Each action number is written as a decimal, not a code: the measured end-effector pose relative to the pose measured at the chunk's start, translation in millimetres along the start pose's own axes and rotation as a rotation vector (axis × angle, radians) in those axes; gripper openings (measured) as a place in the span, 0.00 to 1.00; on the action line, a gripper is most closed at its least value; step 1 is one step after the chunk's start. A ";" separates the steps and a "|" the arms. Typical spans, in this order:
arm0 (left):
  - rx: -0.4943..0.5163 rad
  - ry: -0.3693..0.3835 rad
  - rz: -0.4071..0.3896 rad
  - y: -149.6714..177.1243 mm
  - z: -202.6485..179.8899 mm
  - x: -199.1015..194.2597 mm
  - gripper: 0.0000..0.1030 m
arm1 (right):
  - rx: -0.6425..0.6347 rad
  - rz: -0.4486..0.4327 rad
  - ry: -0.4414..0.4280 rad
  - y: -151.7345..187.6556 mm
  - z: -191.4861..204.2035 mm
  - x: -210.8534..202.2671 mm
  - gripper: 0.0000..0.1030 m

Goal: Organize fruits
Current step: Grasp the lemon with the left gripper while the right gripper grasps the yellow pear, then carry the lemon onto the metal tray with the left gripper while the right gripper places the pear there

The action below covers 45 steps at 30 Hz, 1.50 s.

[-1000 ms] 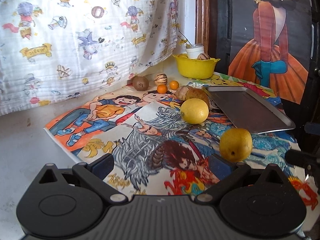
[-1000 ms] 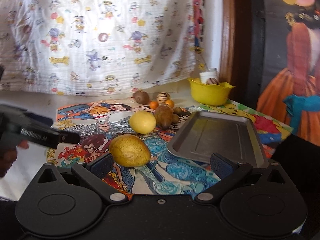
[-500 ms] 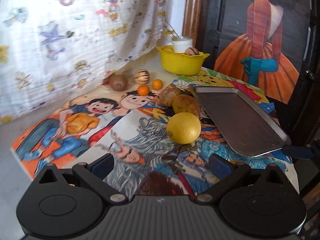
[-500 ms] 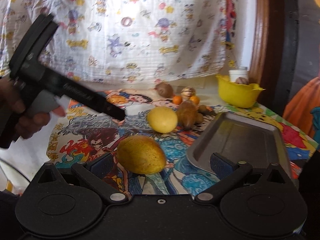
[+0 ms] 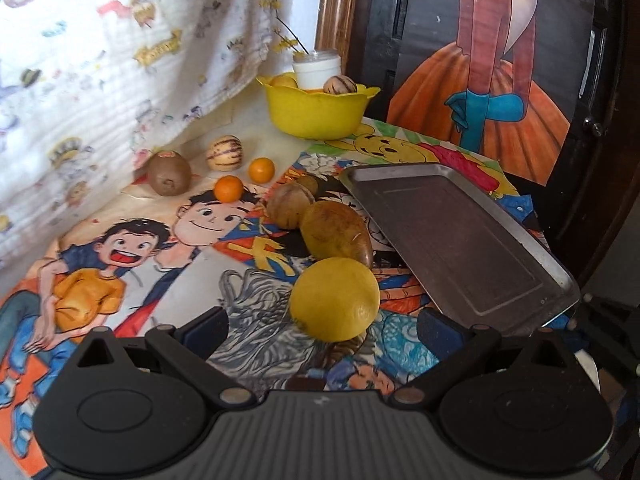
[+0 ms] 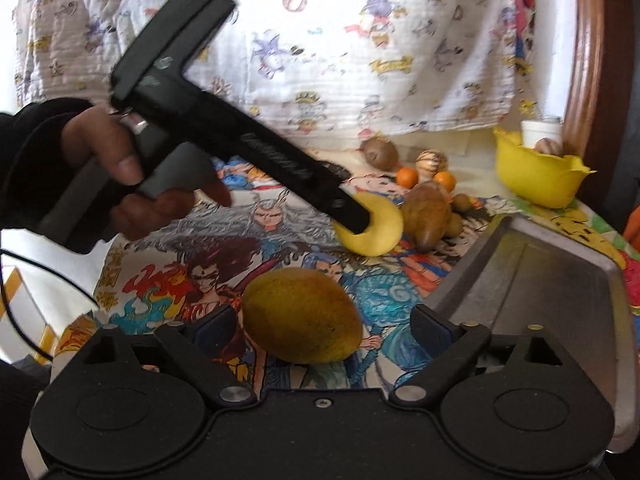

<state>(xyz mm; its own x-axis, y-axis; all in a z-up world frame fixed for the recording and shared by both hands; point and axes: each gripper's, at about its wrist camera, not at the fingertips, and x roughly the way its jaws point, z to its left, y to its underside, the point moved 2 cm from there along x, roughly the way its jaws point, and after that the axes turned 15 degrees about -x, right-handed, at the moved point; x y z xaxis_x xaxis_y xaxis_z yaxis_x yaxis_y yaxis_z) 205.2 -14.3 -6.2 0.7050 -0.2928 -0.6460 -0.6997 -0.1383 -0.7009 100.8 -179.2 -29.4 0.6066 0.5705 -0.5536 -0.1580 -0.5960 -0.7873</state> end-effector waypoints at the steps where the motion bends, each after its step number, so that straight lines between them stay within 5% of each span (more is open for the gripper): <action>1: -0.001 0.001 0.007 -0.6 -0.3 4.2 0.96 | -0.004 0.003 -0.005 0.7 0.0 1.8 0.87; 24: -0.034 0.044 0.054 -1.0 1.4 37.1 0.62 | -0.043 -0.016 -0.091 -2.3 2.2 19.4 0.68; 37: -0.124 0.049 0.033 2.8 9.7 31.7 0.60 | -0.002 -0.059 -0.068 4.2 1.7 16.1 0.66; 45: -0.168 -0.026 -0.037 15.3 12.4 15.3 0.60 | 0.131 -0.102 -0.011 17.2 -8.3 10.9 0.66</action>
<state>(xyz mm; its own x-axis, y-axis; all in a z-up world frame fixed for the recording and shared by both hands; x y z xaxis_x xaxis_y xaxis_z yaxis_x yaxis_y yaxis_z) 206.8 -9.2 -30.5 0.7320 -0.2599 -0.6298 -0.6810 -0.3059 -0.6654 111.1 -187.9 -46.7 0.6161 0.6310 -0.4715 -0.1969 -0.4563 -0.8678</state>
